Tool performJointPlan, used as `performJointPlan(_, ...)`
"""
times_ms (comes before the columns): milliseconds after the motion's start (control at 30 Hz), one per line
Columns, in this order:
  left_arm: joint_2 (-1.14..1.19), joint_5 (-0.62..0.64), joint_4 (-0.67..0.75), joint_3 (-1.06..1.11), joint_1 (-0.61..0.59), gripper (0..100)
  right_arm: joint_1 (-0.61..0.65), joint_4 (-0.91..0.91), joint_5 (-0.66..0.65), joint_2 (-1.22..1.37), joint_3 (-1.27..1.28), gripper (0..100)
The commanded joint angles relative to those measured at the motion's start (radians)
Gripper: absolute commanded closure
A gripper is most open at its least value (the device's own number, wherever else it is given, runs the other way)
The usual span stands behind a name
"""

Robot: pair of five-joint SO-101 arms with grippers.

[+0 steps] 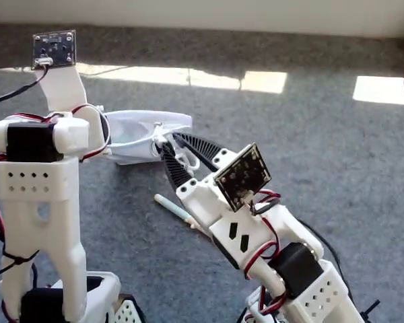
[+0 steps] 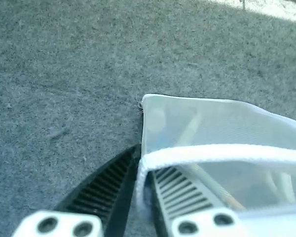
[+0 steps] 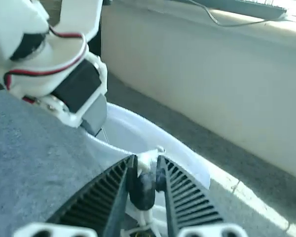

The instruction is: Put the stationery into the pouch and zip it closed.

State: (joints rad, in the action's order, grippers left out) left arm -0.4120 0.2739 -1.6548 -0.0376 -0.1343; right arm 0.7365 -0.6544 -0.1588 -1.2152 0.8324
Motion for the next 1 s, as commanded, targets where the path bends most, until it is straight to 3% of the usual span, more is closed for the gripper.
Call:
performJointPlan(0,0.005,0.005,0.020,-0.024,-0.056,99,-0.047,-0.085,-0.009,-0.025,-0.019,94.0)
performJointPlan(167,0.004,0.006,0.020,-0.025,-0.077,99,-0.101,-0.133,-0.009,-0.025,-0.012,94.0)
performJointPlan(633,-0.142,0.011,0.017,-0.036,-0.196,99,-0.102,-0.243,-0.011,-0.007,0.001,94.0)
performJointPlan(967,-0.148,0.011,0.018,-0.036,-0.298,99,-0.090,-0.236,-0.011,0.300,0.005,93.8)
